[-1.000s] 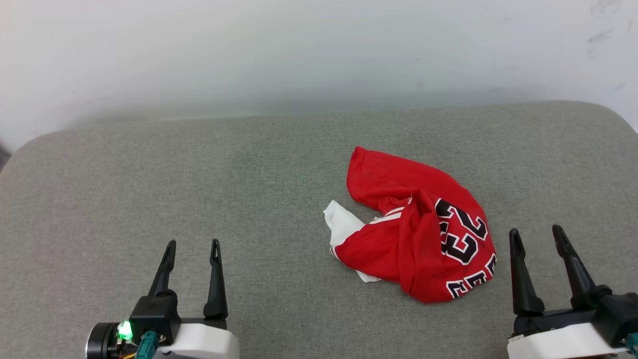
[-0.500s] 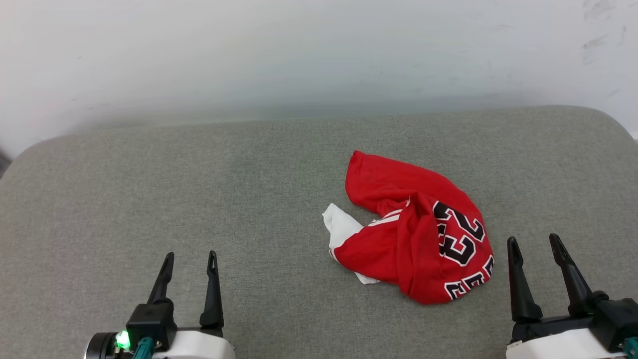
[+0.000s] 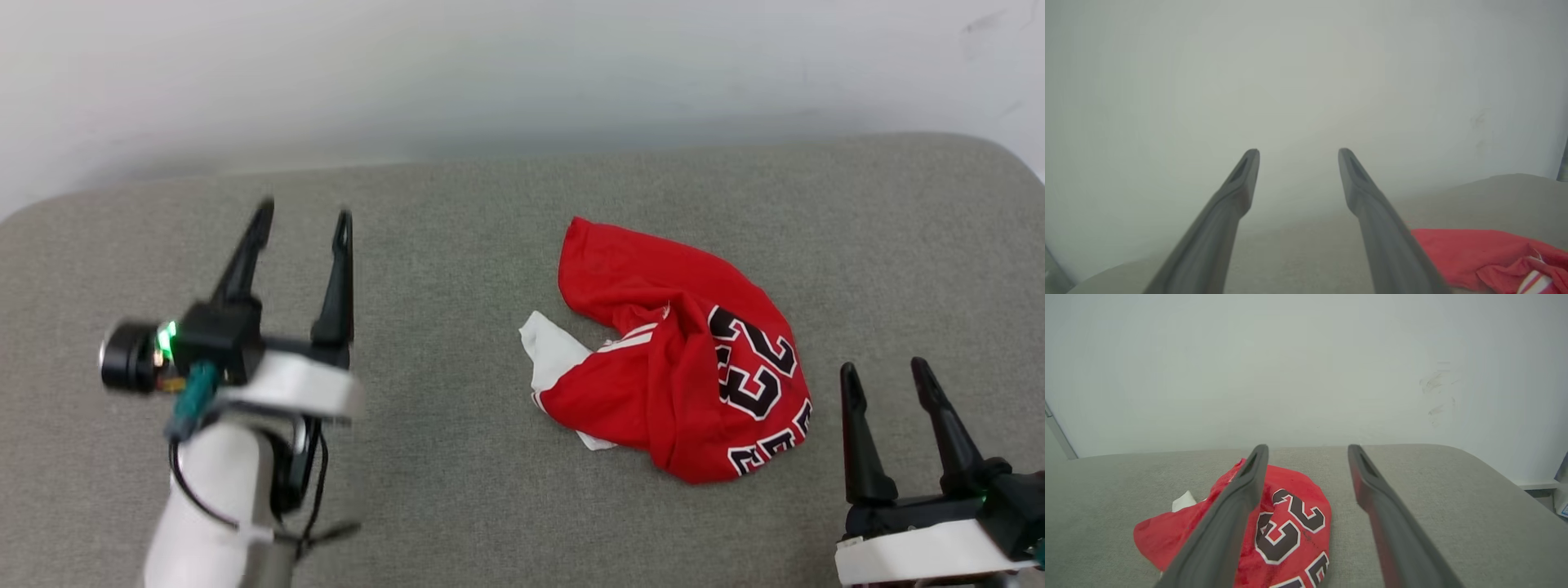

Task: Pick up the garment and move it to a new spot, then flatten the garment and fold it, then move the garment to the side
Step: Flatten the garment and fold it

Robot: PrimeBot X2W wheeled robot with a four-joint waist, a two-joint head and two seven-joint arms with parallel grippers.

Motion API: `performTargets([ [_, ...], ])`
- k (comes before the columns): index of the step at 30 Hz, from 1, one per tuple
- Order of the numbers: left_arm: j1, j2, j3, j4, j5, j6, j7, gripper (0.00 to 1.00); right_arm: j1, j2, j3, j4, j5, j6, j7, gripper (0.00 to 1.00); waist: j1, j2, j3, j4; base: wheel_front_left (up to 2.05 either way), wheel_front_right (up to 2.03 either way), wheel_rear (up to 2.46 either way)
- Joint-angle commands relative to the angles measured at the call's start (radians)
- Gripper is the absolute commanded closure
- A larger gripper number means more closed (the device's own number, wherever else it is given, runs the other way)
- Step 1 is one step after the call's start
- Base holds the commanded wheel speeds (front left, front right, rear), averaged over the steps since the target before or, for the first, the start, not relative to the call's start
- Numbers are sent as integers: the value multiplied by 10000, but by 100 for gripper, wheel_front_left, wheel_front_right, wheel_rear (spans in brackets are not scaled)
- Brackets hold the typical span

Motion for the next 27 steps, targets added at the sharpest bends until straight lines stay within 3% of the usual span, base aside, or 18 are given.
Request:
performTargets([
  [1, -664, 103, -80, 228, -3, -141, -23, 0, -229, 21, -32, -40, 16, -3, -20, 0, 0, 0, 219, -75, 0, 0, 0],
  [6, -2502, 328, -572, 1147, -74, -561, 343, 0, -397, 20, -88, -94, 64, -3, -20, 0, 0, 0, 661, -198, 0, 0, 0],
  [14, -5200, 859, -2724, 2210, -502, -854, 2734, 0, -811, 23, -67, -220, 91, -3, -20, 0, 0, 0, 1410, -399, 0, 0, 0],
  [27, -8303, 2547, -8443, 2592, -5330, -861, 8353, 0, -1301, 22, 35, -223, 245, -3, -20, 0, 0, 0, 2305, -1015, 0, 0, 0],
])
